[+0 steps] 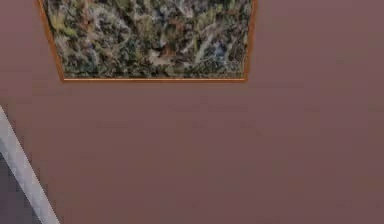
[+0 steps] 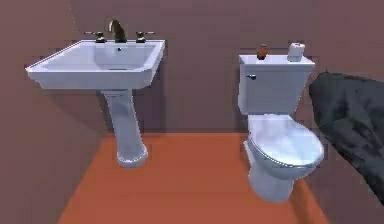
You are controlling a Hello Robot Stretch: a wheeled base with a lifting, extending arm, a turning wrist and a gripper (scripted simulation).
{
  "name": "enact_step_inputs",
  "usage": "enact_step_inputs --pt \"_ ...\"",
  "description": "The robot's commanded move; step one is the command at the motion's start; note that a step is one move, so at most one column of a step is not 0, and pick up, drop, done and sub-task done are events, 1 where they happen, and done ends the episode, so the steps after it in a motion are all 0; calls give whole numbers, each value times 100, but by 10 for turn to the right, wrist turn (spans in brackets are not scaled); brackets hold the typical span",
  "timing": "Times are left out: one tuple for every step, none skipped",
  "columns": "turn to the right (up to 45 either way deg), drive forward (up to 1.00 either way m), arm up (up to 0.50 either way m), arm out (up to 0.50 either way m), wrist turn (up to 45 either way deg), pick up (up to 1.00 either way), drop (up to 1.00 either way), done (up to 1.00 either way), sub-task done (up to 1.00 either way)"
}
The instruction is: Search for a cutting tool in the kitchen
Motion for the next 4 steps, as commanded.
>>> enact_step_inputs --pt "-450 0 0 0 0 0 0 0 0" --pt "-330 0 0 0 0 0 0 0 0" --pt "0 100 0 0 0 0 0 0 0" --pt "-60 0 0 0 0 0 0 0 0"
